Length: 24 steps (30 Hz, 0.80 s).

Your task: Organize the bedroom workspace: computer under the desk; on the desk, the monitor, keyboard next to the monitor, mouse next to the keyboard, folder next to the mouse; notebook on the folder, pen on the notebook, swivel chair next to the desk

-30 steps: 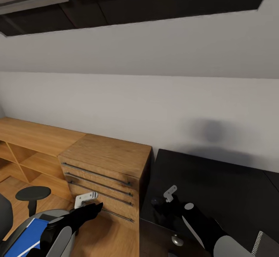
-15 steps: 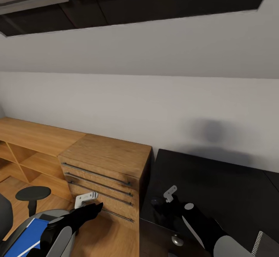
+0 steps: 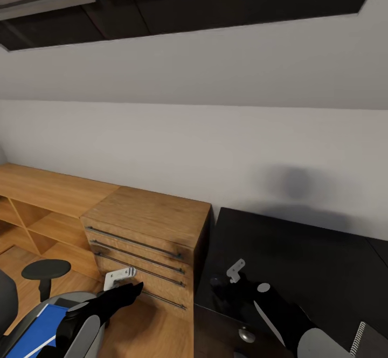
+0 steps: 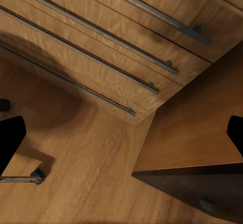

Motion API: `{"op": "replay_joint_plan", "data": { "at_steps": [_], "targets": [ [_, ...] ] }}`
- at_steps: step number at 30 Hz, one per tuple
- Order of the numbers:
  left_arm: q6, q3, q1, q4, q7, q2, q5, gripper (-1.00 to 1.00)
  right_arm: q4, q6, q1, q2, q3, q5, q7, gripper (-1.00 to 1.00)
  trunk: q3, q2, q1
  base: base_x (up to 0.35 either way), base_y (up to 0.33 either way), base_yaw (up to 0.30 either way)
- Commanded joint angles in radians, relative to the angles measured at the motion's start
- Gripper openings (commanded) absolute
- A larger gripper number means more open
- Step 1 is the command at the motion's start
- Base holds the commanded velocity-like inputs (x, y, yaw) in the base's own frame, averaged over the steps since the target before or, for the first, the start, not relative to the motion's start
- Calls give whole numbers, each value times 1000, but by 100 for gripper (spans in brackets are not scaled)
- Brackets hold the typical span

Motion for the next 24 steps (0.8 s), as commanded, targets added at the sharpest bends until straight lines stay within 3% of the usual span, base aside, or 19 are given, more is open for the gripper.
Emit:
{"op": "replay_joint_plan", "data": {
  "at_steps": [1,6,24],
  "targets": [
    [1,-2,-1,-1,10,1,10,100,-2,6,-1,-1,4,-3,1,100,-1,-1,0,0,0,0],
    [1,-3,-1,-1,10,1,10,100,-2,6,-1,-2,4,-3,1,100,-14,-29,15,0,0,0],
    [1,-4,-1,-1,10,1,12,100,-2,6,-1,-2,4,-2,1,100,-14,-29,15,0,0,0]
  ]
}}
